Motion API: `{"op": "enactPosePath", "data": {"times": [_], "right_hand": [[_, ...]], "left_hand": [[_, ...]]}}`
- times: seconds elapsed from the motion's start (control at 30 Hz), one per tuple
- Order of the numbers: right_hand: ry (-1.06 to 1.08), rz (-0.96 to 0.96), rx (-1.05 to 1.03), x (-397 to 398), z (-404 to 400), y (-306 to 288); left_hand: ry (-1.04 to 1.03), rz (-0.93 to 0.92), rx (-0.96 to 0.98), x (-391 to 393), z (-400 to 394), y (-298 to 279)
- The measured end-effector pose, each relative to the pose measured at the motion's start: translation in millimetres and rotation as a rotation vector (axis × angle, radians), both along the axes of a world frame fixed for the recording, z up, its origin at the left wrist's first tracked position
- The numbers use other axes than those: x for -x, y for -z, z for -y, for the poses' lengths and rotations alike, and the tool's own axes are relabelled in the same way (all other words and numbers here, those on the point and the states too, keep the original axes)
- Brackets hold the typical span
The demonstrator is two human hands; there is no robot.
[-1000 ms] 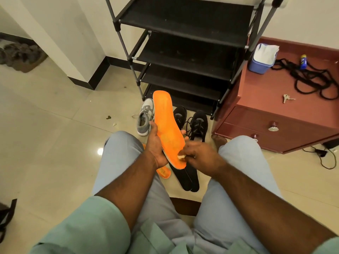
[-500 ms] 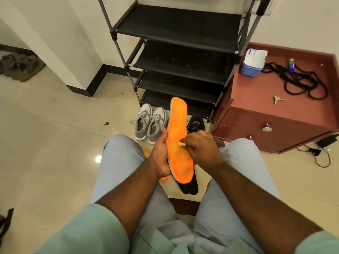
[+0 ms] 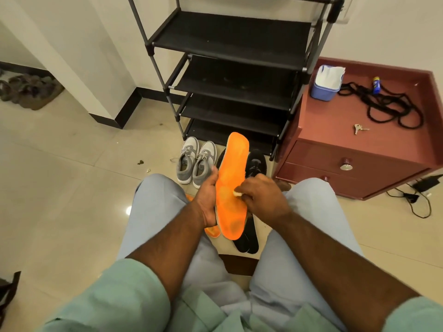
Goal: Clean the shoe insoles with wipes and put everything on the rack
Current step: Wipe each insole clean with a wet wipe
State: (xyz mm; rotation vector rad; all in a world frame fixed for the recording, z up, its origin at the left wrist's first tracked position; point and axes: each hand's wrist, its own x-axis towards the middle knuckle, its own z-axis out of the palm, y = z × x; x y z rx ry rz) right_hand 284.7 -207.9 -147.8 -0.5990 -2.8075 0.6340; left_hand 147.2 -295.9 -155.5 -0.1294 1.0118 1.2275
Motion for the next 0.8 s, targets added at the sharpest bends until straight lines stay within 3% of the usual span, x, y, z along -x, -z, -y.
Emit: {"op": "enactPosePath", "data": {"times": [0.07, 0.13, 0.3, 0.43, 0.5, 0.67, 0.8], "right_hand": [[-0.192, 0.033, 0.036, -11.7, 11.2, -3.3], [-0.254, 0.082, 0.034, -14.8, 11.9, -4.2], [0.121, 0.050, -0.007, -0.4, -14.1, 0.6], [-0.177, 0.132, 0.251, -8.8, 5.4, -8.5], [-0.225, 0.168, 0.283, -10.5, 10.5, -9.7], [0.183, 0.002, 0.255, -1.0, -9.6, -5.0], [-0.177, 0.058, 0.222, -2.6, 15.4, -10.6]], "left_hand": [[-0.066, 0.038, -0.029, 5.7, -1.2, 2.2], [-0.094, 0.063, -0.050, 9.6, -2.4, 2.6], [0.069, 0.049, -0.031, 1.0, -2.5, 0.8], [-0.015, 0.047, -0.036, 9.9, -2.1, 6.7], [0.016, 0.043, -0.048, 11.9, -1.3, 8.2], [0.192, 0.045, -0.069, 4.2, -2.8, 9.8], [0.174, 0.045, -0.036, 8.3, -5.5, 10.3]]}}
